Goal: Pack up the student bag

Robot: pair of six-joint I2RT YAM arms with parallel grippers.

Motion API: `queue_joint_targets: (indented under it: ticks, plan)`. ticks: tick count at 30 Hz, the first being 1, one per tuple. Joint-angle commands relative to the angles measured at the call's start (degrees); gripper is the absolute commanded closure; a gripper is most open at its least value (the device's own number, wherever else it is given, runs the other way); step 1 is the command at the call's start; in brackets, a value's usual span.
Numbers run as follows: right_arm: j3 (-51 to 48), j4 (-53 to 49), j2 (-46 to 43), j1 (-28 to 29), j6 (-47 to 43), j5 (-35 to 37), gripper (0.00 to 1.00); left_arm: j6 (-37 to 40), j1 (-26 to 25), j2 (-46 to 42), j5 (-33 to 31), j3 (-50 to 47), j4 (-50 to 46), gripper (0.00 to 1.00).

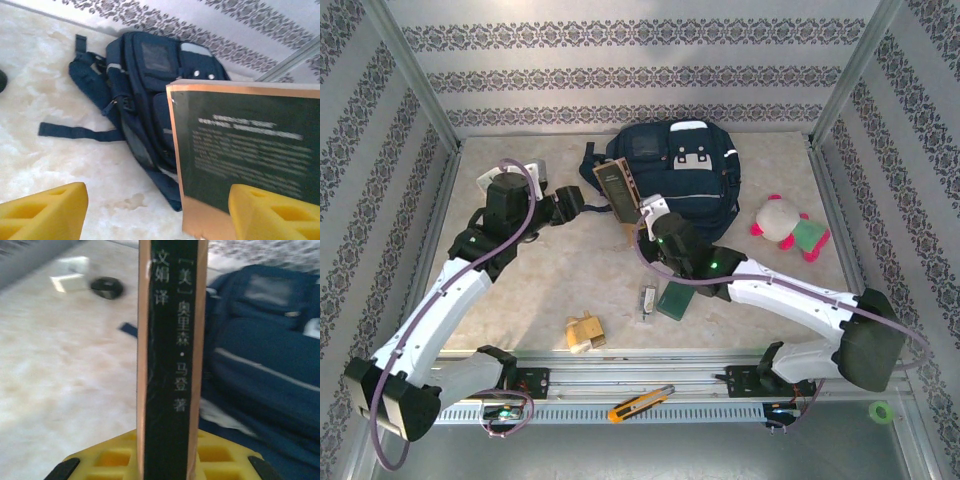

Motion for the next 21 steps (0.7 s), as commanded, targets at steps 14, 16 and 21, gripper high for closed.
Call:
queue_joint_targets:
  ticks: [14,16,21]
  plan:
    - [5.3,3.6,5.7,6.4,-7.8,17.5,1.0,-11.0,-14.4,8.7,-9.7,6.3,11.4,0.2]
    - [4.5,5.0,5.4,7.1,-8.8,18.2,1.0,-12.1,-14.4,9.0,-11.9,5.8,11.4,0.2]
    - [4.1,7.5,6.0,9.6,-12.5,21.7,1.0,-14.7,-14.4,10.2,-13.0,5.7,12.8,0.28]
